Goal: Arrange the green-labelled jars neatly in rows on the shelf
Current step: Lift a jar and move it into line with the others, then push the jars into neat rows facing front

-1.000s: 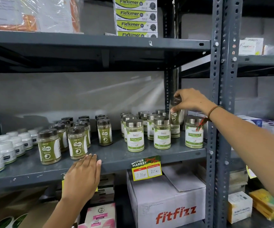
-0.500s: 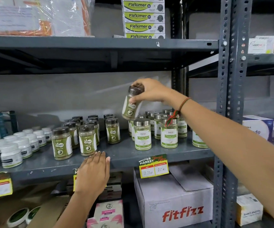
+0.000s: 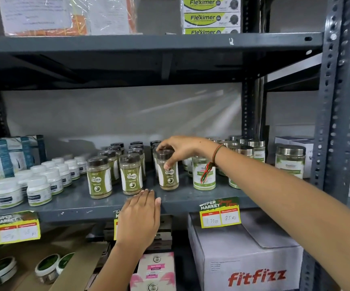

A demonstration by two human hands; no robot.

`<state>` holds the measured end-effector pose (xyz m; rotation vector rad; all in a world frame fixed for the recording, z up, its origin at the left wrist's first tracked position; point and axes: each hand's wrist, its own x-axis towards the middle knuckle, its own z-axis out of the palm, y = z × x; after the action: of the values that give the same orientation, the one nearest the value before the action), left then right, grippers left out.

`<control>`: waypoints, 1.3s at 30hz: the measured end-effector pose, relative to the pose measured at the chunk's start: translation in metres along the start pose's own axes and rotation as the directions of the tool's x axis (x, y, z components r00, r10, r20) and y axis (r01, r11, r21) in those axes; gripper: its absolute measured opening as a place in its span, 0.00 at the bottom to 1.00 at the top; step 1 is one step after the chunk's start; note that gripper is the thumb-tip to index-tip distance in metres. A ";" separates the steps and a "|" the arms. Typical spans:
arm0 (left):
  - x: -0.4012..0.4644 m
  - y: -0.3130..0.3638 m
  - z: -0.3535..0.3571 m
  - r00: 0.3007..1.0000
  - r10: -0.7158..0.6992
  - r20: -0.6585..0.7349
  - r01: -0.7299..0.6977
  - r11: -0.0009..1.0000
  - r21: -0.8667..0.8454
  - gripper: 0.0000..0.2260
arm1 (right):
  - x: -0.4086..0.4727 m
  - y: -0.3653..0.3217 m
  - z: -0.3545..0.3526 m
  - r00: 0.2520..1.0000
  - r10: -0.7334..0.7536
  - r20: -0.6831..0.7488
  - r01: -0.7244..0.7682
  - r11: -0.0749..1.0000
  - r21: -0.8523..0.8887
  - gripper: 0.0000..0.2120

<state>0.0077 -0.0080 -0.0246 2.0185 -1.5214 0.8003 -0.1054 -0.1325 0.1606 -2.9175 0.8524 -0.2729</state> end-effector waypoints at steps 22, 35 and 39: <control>0.000 0.000 0.001 1.000 -0.007 0.028 0.006 1.000 0.018 0.24 | -0.025 -0.006 -0.001 0.999 0.047 -0.024 -0.044 0.995 0.085 0.40; -0.002 0.005 -0.004 0.998 -0.031 0.058 0.033 0.999 -0.035 0.25 | -0.136 0.069 -0.035 0.829 0.255 -0.497 -0.290 0.957 0.007 0.23; 0.000 0.005 -0.003 0.998 -0.032 0.058 0.035 0.998 -0.046 0.25 | -0.163 0.102 -0.039 0.788 0.363 -0.498 -0.522 0.822 -0.227 0.21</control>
<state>0.0021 -0.0070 -0.0227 2.0431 -1.5189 0.6933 -0.3013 -0.1312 0.1611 -2.8575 1.8113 -0.8282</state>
